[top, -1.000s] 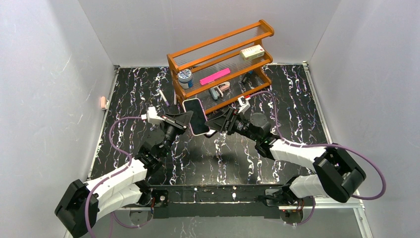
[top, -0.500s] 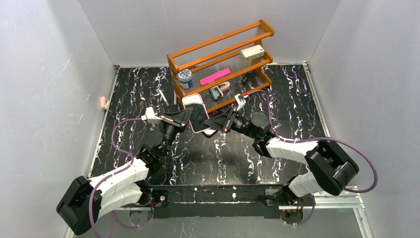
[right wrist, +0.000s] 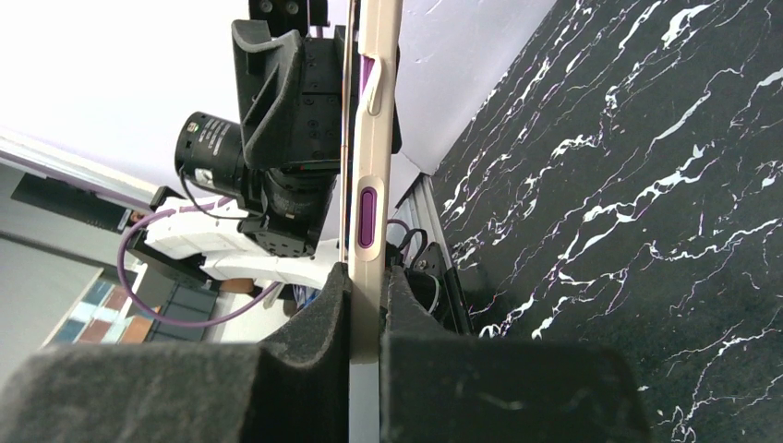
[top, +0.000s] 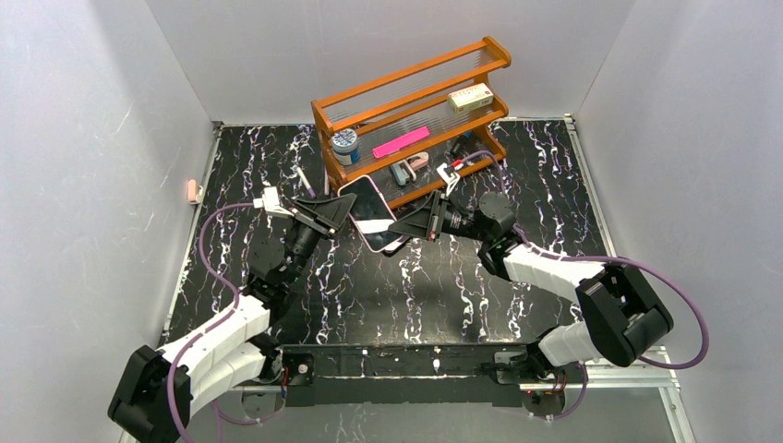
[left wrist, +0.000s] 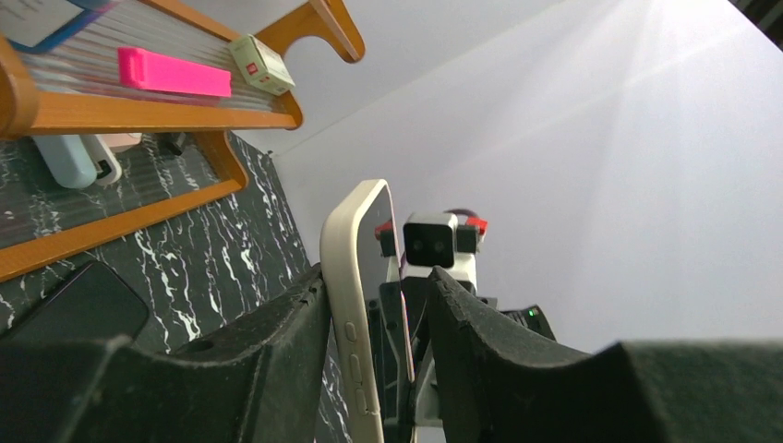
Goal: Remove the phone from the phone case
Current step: Adjust the phone.
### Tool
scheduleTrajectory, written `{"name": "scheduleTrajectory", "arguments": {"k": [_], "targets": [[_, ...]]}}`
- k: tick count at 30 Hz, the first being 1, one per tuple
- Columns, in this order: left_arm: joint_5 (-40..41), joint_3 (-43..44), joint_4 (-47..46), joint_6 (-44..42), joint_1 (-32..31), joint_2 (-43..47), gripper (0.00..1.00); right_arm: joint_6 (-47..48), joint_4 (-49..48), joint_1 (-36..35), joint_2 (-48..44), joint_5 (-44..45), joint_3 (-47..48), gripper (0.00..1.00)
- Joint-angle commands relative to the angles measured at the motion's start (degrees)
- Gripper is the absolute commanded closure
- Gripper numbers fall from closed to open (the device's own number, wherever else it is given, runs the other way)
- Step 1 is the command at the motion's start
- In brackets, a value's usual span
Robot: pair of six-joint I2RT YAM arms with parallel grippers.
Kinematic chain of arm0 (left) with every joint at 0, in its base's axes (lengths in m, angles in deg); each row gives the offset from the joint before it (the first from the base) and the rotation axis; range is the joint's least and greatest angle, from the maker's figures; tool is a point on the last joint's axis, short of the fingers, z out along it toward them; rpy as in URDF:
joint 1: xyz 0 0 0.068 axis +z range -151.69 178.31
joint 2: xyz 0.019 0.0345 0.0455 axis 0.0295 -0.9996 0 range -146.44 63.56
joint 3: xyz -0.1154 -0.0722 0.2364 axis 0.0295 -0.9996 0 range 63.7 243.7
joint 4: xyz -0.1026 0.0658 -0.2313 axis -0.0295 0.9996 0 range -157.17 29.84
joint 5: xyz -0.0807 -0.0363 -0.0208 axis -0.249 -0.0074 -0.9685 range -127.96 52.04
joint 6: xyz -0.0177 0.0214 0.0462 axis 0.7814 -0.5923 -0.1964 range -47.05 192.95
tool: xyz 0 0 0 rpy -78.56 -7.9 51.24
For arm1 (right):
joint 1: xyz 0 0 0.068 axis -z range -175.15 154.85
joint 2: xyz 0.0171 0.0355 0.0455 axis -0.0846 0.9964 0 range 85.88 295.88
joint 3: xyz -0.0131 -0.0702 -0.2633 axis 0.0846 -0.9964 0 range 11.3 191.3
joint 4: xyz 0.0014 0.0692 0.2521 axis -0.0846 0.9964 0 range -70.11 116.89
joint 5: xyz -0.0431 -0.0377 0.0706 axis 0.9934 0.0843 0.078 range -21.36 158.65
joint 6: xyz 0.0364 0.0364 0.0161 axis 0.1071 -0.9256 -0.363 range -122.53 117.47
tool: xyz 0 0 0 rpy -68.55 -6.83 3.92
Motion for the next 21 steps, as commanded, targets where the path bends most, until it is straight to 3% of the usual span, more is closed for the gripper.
{"name": "scheduleTrajectory", "arguments": {"k": [1,8,15,18,21], "targets": [[-10.87,3.82,-2.51,-0.94,2.43,-1.1,0.6,0.88,-1.92,1.71,-2.26,-8.16,5.01,0.99],[-18.64,6.48,-6.37,2.87,2.7,-7.15,0.65,3.71,3.59,1.95,-1.21,-11.78,9.26,0.99],[-15.73,5.65,-8.23,5.84,2.79,-8.22,0.98,7.91,9.47,2.06,-1.82,-8.68,10.32,0.98],[-10.97,3.8,-8.26,8.2,2.79,-7.36,1.0,9.18,11.56,2.04,-3.81,-4.66,8.85,0.68],[-6.82,2.6,-8.23,11.14,2.79,-7.36,1.0,7.52,9.48,1.6,-5.61,-0.42,5.66,0.44]]}}
